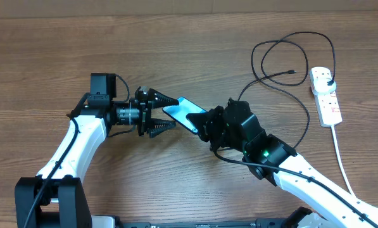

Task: Plug charger to phone and switch on socket
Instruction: 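Hand the phone back to the left gripper, grasping its top end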

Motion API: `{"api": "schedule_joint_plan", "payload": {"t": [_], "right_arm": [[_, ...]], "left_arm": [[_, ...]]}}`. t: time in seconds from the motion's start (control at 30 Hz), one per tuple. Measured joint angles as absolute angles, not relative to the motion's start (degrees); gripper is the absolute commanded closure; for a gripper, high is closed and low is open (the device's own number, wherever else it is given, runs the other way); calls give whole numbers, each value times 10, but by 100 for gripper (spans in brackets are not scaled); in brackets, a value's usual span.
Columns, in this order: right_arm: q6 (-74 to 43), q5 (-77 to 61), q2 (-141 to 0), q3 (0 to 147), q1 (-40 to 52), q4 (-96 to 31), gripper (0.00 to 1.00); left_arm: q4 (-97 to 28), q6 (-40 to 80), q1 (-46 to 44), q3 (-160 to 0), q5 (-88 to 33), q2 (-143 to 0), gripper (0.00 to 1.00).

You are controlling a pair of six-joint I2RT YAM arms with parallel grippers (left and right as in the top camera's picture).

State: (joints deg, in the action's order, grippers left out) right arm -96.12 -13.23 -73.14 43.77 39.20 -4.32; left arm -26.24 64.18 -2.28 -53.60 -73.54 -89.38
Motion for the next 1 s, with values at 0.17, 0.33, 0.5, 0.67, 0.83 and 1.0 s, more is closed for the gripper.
{"api": "schedule_joint_plan", "payload": {"t": [0.17, 0.33, 0.5, 0.67, 0.83, 1.0], "right_arm": [[-1038, -164, -731, 438, 392, -43, 96], [-1086, -173, -731, 438, 397, -41, 96], [-1134, -150, -731, 438, 408, -31, 96], [-1159, -127, -731, 438, 424, -17, 96], [-1159, -121, -732, 437, 438, -1, 96], [-1159, -117, -732, 437, 439, 0, 96]], "left_arm": [[-263, 657, -23, -536, -719, -894, 37], [-247, 671, -35, -536, -711, -894, 38], [-227, 698, -45, -535, -697, -894, 59], [-223, 707, -48, -535, -691, -894, 59], [-218, 707, -52, -535, -688, -894, 59], [-218, 708, -52, -535, -685, -894, 71]]}}
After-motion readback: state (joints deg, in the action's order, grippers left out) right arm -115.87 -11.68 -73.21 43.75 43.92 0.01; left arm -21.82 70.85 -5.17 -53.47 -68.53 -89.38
